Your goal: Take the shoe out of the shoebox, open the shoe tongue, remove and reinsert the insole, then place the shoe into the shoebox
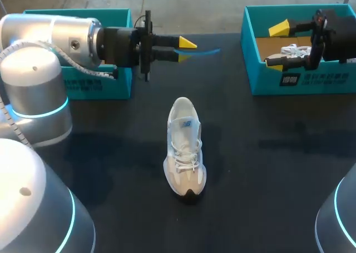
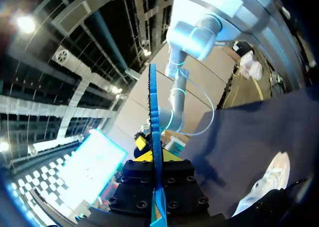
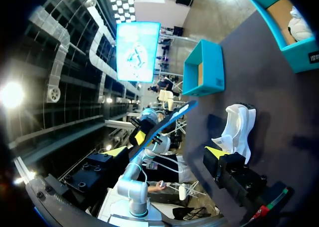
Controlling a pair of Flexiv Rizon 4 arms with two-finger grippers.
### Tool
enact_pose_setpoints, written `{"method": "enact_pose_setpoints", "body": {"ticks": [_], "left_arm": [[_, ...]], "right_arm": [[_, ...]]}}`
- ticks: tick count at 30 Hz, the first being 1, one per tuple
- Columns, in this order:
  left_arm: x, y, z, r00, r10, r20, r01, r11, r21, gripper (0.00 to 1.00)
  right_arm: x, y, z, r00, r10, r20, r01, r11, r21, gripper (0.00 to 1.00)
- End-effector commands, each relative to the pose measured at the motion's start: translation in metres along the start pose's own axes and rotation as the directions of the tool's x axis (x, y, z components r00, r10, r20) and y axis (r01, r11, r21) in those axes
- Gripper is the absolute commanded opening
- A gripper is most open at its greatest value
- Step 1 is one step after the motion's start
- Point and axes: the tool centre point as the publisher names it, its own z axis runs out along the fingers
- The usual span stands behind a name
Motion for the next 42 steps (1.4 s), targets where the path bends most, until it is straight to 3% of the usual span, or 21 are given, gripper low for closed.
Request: {"method": "enact_pose_setpoints", "body": {"ticks": [1,6,23,26,28,34,42], "left_arm": [[0.0,-0.012,-0.005,0.809,-0.588,0.003,0.588,0.809,0.01,0.0],[-0.002,-0.004,-0.005,0.643,-0.764,0.044,0.765,0.644,0.017,0.0],[-0.001,0.0,-0.005,0.642,-0.764,0.061,0.765,0.644,0.009,0.0],[0.0,-0.005,-0.006,0.491,-0.87,0.044,0.87,0.488,-0.072,0.0],[0.0,-0.007,-0.007,0.399,-0.916,0.05,0.915,0.394,-0.086,0.0],[0.001,-0.008,-0.009,0.239,-0.97,0.05,0.968,0.234,-0.091,0.0],[0.003,-0.003,-0.015,-0.058,-0.994,0.095,0.997,-0.062,-0.045,0.0]], "right_arm": [[0.0,0.0,0.0,1.0,0.001,0.002,-0.001,1.0,-0.001,1.0],[0.0,0.0,0.0,1.0,0.001,0.002,-0.001,1.0,-0.001,1.0],[0.0,0.0,0.0,1.0,0.001,0.002,-0.001,1.0,-0.001,1.0],[0.0,0.0,0.0,1.0,0.001,0.002,-0.001,1.0,-0.001,1.0],[0.0,0.0,0.0,1.0,0.001,0.002,-0.001,1.0,-0.001,1.0],[0.0,0.0,0.0,1.0,0.001,0.002,-0.001,1.0,-0.001,1.0],[0.0,0.0,0.0,1.0,0.001,0.002,-0.001,1.0,-0.001,1.0]]}}
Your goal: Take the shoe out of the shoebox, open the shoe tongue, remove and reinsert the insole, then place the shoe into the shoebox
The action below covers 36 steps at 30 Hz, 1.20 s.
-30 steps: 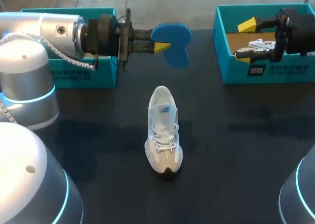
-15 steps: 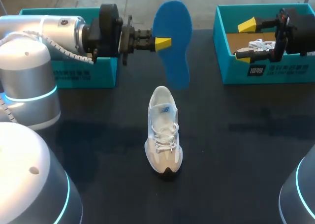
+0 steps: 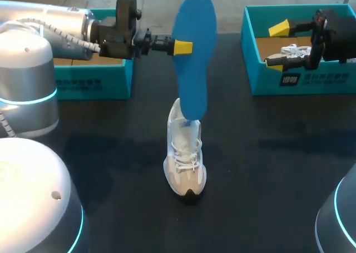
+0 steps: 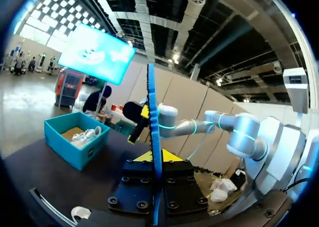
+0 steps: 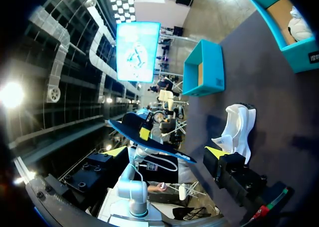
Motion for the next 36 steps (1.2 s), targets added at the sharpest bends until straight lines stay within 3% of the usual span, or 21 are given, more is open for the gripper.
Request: {"method": "enact_pose_setpoints", "body": {"ticks": [1,8,16,28,33,36], "left_arm": [[0.0,-0.001,-0.004,0.958,-0.287,0.007,0.287,0.958,0.009,0.0],[-0.012,0.005,-0.002,0.838,-0.546,-0.001,0.542,0.833,0.113,0.0],[-0.032,0.029,0.003,0.702,-0.713,-0.006,0.704,0.692,0.162,0.0],[-0.047,0.043,0.009,0.599,-0.796,-0.085,0.8,0.593,0.086,0.0],[-0.048,0.039,0.007,0.597,-0.796,-0.096,0.802,0.591,0.085,0.0],[-0.052,0.039,0.005,0.556,-0.824,-0.115,0.831,0.547,0.102,0.0]], "right_arm": [[0.0,0.0,0.001,1.0,0.001,0.001,-0.001,1.0,0.0,1.0],[0.0,0.0,0.001,1.0,0.001,0.001,-0.001,1.0,0.0,1.0],[0.0,0.0,0.001,1.0,0.001,0.001,-0.001,1.0,0.0,1.0],[0.0,0.0,0.001,1.0,0.001,0.001,-0.001,1.0,0.0,1.0],[0.0,0.0,0.001,1.0,0.001,0.001,-0.001,1.0,0.0,1.0],[0.0,0.0,0.001,1.0,0.001,0.001,-0.001,1.0,0.0,1.0]]}}
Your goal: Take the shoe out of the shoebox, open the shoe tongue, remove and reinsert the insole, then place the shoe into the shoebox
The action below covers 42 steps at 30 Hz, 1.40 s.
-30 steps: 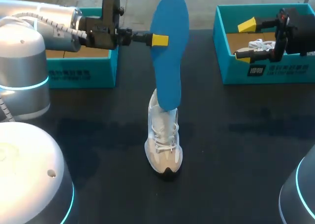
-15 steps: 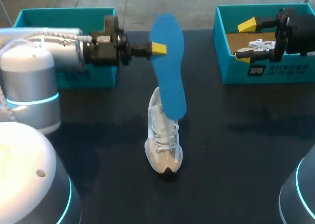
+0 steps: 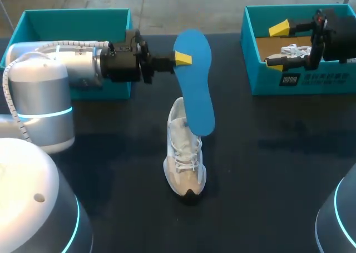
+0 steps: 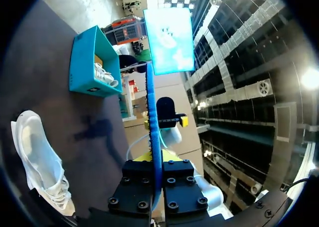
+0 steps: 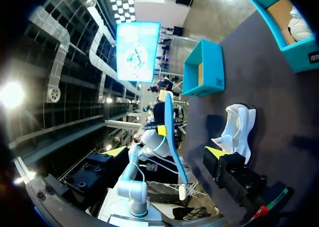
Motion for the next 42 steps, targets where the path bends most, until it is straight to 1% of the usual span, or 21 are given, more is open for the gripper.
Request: {"method": "enact_pose_setpoints", "body": {"ticks": [1,4,7,10,14,15,17,20,24,28,31,37,39,42], "left_arm": [[-0.005,-0.006,-0.001,0.998,-0.061,-0.009,0.061,0.998,0.02,0.0],[-0.008,-0.008,-0.002,0.994,-0.107,-0.005,0.107,0.994,0.028,0.0],[-0.01,-0.008,-0.002,0.994,-0.109,0.004,0.109,0.994,0.022,0.0],[-0.01,-0.007,-0.002,0.993,-0.119,0.005,0.119,0.993,0.015,0.0],[-0.013,-0.01,-0.002,0.988,-0.151,0.012,0.151,0.988,0.02,0.0],[-0.013,-0.01,-0.002,0.988,-0.151,0.012,0.151,0.988,0.02,0.0],[-0.013,-0.01,-0.002,0.988,-0.151,0.012,0.151,0.988,0.02,0.0],[-0.013,-0.01,-0.002,0.988,-0.151,0.012,0.151,0.988,0.02,0.0],[-0.013,-0.01,-0.002,0.988,-0.151,0.012,0.151,0.988,0.02,0.0],[-0.013,-0.01,-0.002,0.988,-0.151,0.012,0.151,0.988,0.02,0.0],[-0.013,-0.01,-0.002,0.988,-0.151,0.012,0.151,0.988,0.02,0.0],[-0.013,-0.01,-0.002,0.988,-0.151,0.012,0.151,0.988,0.02,0.0],[-0.013,-0.01,-0.002,0.988,-0.151,0.012,0.151,0.988,0.02,0.0],[-0.013,-0.01,-0.002,0.988,-0.151,0.012,0.151,0.988,0.02,0.0]], "right_arm": [[0.0,0.0,0.001,1.0,0.001,0.001,-0.001,1.0,-0.001,1.0],[0.0,0.0,0.001,1.0,0.001,0.001,-0.001,1.0,-0.001,1.0],[0.0,0.0,0.001,1.0,0.001,0.001,-0.001,1.0,-0.001,1.0],[0.001,-0.001,0.005,0.999,-0.019,0.027,0.019,1.0,0.003,1.0],[0.005,-0.002,0.012,0.997,-0.01,0.075,0.01,1.0,0.011,1.0],[0.008,-0.002,0.015,0.995,-0.006,0.1,0.006,1.0,0.001,1.0],[0.01,-0.003,0.019,0.993,-0.018,0.116,0.02,1.0,-0.018,1.0],[0.013,-0.005,0.031,0.987,-0.002,0.16,0.01,0.999,-0.049,1.0],[0.024,-0.005,0.045,0.962,0.042,0.271,-0.02,0.996,-0.086,1.0],[0.04,-0.004,0.055,0.921,0.086,0.38,-0.054,0.994,-0.095,1.0],[0.048,-0.005,0.061,0.895,0.101,0.435,-0.064,0.993,-0.099,1.0],[0.057,-0.006,0.066,0.841,0.128,0.526,-0.083,0.991,-0.108,1.0],[0.059,-0.006,0.07,0.832,0.146,0.535,-0.098,0.988,-0.118,1.0],[0.059,-0.006,0.07,0.832,0.146,0.535,-0.098,0.988,-0.118,1.0]]}}
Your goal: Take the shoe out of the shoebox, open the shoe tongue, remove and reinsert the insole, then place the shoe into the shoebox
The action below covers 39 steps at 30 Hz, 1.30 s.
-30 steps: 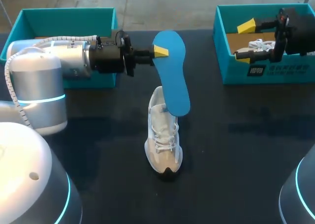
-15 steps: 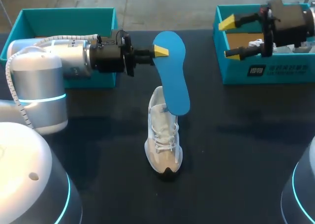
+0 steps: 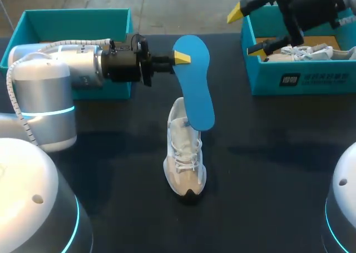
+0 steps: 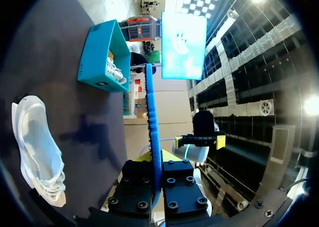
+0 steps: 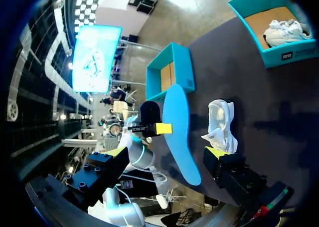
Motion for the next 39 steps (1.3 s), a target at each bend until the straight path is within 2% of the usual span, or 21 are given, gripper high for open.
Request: {"method": "enact_pose_setpoints", "body": {"ticks": [1,11,12,14,18,25,30,32,34,39], "left_arm": [[0.0,0.0,-0.001,1.0,0.0,0.002,0.0,1.0,-0.001,0.0],[0.0,0.0,-0.001,1.0,0.0,0.002,0.0,1.0,-0.001,0.0],[0.0,0.0,-0.001,1.0,0.0,0.002,0.0,1.0,-0.001,0.0],[0.0,0.0,-0.001,1.0,0.0,0.002,0.0,1.0,-0.001,0.0],[0.0,0.0,-0.001,1.0,0.0,0.002,0.0,1.0,-0.001,0.0],[0.0,0.0,-0.001,1.0,0.0,0.002,0.0,1.0,-0.001,0.0],[0.0,0.0,-0.001,1.0,0.0,0.002,0.0,1.0,-0.001,0.0],[0.0,0.0,-0.001,1.0,0.0,0.002,0.0,1.0,-0.001,0.0],[0.0,0.0,-0.001,1.0,0.0,0.002,0.0,1.0,-0.001,0.0],[0.0,0.0,-0.001,1.0,0.0,0.002,0.0,1.0,-0.001,0.0]], "right_arm": [[0.004,0.001,0.002,0.995,0.002,0.098,-0.002,1.0,0.001,1.0],[0.004,0.001,0.002,0.995,0.002,0.098,-0.002,1.0,0.001,1.0],[0.006,0.003,0.003,0.988,-0.029,0.151,0.03,1.0,0.0,1.0],[0.01,0.005,0.005,0.962,-0.068,0.265,0.077,0.997,-0.023,1.0],[0.015,0.007,0.011,0.893,-0.125,0.433,0.132,0.991,0.013,1.0],[0.025,0.002,0.016,0.807,-0.193,0.559,0.209,0.977,0.036,1.0],[0.039,-0.003,0.027,0.712,-0.211,0.669,0.229,0.971,0.062,1.0],[0.043,-0.005,0.031,0.685,-0.202,0.7,0.22,0.973,0.066,1.0],[0.047,-0.008,0.034,0.647,-0.119,0.753,0.152,0.988,0.025,1.0],[0.047,-0.008,0.034,0.647,-0.119,0.753,0.152,0.988,0.025,1.0]]}}
